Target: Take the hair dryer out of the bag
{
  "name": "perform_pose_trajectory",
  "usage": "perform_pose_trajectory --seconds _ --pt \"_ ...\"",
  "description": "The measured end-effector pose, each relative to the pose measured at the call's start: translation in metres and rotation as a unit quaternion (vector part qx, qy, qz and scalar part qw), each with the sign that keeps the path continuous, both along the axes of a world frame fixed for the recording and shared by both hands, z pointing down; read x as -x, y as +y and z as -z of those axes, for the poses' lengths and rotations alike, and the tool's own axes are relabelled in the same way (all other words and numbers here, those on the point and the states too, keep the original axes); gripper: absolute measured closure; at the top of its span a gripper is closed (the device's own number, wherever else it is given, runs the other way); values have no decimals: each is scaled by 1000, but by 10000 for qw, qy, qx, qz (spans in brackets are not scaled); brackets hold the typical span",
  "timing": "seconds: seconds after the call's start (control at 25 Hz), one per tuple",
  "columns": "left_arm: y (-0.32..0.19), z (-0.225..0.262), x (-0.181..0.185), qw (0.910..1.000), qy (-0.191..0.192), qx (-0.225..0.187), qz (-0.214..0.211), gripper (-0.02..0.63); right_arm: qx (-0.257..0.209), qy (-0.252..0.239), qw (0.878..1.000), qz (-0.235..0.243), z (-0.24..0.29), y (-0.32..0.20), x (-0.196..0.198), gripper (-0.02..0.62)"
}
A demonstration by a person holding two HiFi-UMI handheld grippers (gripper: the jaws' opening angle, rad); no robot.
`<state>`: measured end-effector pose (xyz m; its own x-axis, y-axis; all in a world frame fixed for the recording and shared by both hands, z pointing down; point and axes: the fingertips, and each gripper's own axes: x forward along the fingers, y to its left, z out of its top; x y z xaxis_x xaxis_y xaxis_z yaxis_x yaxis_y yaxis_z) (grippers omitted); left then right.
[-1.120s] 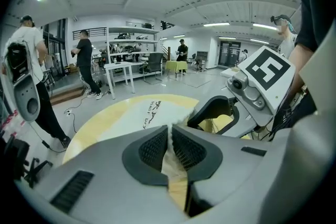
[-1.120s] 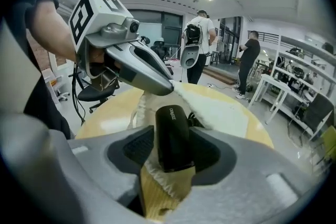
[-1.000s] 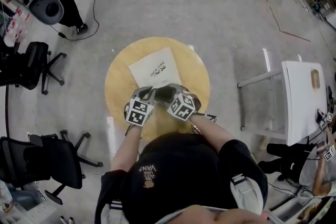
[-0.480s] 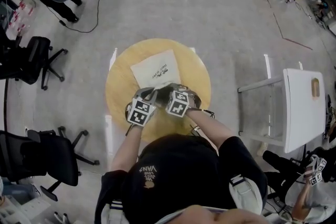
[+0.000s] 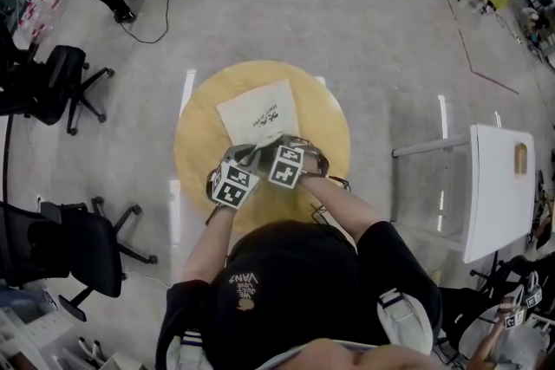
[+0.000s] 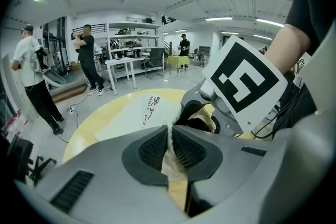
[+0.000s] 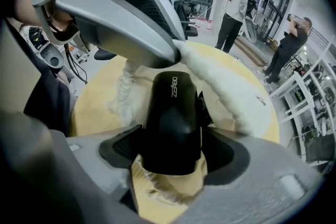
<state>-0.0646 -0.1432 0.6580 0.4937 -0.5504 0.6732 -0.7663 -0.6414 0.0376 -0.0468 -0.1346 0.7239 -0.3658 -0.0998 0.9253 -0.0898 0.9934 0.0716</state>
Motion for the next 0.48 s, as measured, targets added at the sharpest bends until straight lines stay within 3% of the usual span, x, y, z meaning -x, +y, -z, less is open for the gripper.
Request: perform_pose_trajectory --seconds 0.24,0.48 --pt "-1 2 3 10000 -14 35 72 571 23 688 9976 52 -13 -2 -6 244" --pt "-1 -2 1 9999 22 76 75 571 425 902 9949 136 -23 -2 -3 237"
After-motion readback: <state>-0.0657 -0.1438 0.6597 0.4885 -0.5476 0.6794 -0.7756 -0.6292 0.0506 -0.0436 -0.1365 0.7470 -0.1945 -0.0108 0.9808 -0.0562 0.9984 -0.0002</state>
